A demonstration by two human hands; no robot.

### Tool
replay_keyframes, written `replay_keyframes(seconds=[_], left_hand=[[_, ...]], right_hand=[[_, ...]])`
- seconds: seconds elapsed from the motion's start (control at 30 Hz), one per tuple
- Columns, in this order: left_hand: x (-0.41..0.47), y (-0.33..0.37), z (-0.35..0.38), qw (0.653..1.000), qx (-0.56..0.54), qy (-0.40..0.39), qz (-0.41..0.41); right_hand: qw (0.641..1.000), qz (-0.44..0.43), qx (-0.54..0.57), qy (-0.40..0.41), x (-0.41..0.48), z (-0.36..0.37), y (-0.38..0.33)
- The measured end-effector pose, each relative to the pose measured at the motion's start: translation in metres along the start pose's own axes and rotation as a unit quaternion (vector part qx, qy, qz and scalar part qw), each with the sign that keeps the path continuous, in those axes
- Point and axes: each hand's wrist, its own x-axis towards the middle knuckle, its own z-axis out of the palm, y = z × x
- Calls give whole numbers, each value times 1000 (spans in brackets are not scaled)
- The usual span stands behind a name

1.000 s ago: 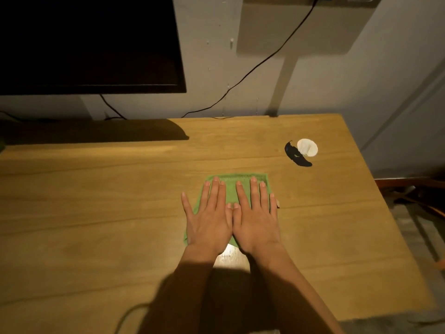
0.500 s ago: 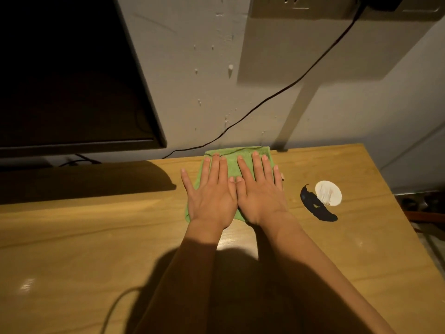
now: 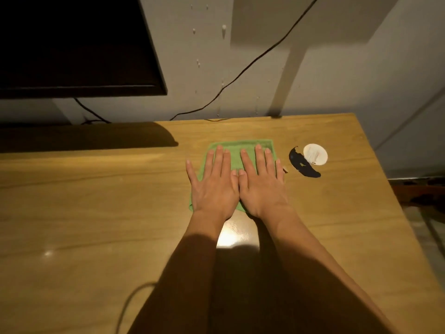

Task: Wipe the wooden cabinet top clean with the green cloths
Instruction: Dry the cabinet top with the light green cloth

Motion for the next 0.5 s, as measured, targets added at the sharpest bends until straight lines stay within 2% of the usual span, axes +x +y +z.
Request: replay_keyframes(seconds=[0.37,0.5], left_hand=[[-255,58,20,998,-14,-54,-26],[-313,79,23,997,-8,-76,-32]], right_hand=[[999,-3,9,-39,-255,26,41],[998,3,-1,-55,-315,27,55]])
